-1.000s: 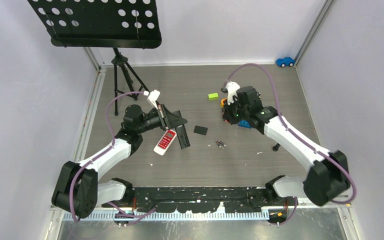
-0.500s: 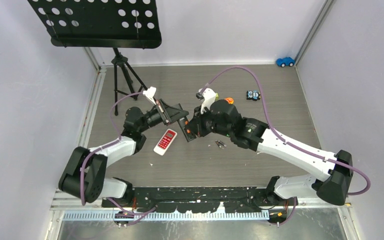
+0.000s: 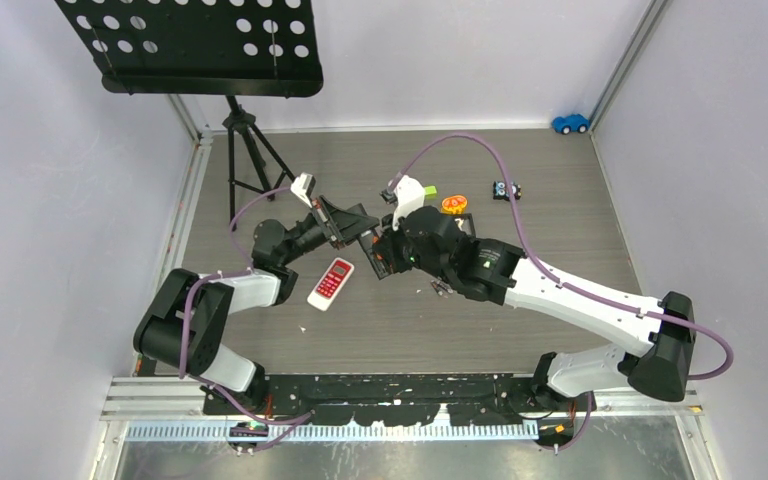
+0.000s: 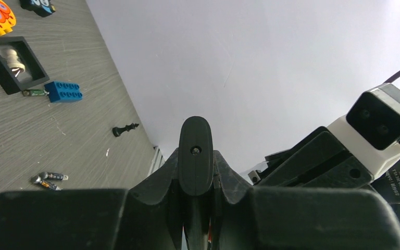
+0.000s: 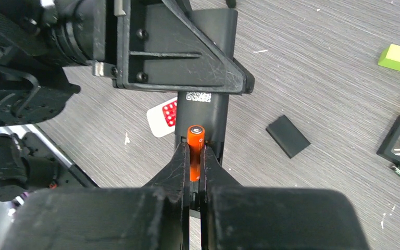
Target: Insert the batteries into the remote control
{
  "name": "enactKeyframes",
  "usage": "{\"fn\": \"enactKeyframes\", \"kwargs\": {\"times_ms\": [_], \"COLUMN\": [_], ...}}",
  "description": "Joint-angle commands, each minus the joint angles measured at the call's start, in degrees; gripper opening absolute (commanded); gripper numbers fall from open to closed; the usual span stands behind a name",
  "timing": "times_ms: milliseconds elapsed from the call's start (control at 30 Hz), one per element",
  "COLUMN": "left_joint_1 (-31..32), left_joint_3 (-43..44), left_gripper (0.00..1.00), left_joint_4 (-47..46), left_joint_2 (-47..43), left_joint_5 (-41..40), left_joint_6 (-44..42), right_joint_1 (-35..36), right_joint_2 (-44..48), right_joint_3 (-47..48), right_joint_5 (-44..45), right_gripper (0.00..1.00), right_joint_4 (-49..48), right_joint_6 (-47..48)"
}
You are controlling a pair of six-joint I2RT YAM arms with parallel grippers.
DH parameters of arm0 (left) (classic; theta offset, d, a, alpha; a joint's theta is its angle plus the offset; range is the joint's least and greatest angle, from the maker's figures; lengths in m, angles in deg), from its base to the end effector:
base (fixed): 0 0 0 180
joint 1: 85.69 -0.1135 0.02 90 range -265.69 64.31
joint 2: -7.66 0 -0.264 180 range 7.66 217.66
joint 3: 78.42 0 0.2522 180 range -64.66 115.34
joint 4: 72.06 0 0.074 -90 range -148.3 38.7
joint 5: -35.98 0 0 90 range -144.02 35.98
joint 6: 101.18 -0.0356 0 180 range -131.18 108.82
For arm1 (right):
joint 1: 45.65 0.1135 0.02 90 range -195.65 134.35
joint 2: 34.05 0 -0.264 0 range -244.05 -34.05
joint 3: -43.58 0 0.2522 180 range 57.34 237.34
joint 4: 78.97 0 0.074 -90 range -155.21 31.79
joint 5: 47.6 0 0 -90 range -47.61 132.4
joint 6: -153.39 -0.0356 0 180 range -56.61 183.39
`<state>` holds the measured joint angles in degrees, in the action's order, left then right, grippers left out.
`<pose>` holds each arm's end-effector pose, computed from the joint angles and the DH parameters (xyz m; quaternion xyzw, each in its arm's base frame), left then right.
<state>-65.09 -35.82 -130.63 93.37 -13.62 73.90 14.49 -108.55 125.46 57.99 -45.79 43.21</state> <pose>0.2557 -0.1208 0.2314 -0.0708 0.6273 -0.7215 0.2845 0.1562 0.2529 0.3532 -0.2190 0.8134 0.2517 0.4765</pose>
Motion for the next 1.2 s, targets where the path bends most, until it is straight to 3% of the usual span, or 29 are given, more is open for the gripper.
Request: {"fn": "enactKeyframes", "kwargs": {"times_ms": [0,700,1167], "left_joint_1": [-0.2,-0.2,-0.2], "left_joint_3": [0.4,0.6,1.0], "left_gripper": [0.00,0.00,0.00], "left_joint_4": [-5.5,-2.5,3.0], "left_joint_2": [-0.3,-2.6,-5.7], "left_joint_5": [0.7,0.3,-0.2], "left_joint_6": [0.2,-0.1,0.0], "right_joint_1": [1.1,2.1,2.2], "right_joint_2": [-0.4,-0.7,-2.9], "right_joint_3": [2.3,1.5,2.7], "right_joint_5": [3.5,2.1,0.1], "right_gripper": [0.00,0.03,0.14], "right_joint_4": [0.8,2.5,3.4], "right_joint_6": [2.5,0.4,-0.9]}}
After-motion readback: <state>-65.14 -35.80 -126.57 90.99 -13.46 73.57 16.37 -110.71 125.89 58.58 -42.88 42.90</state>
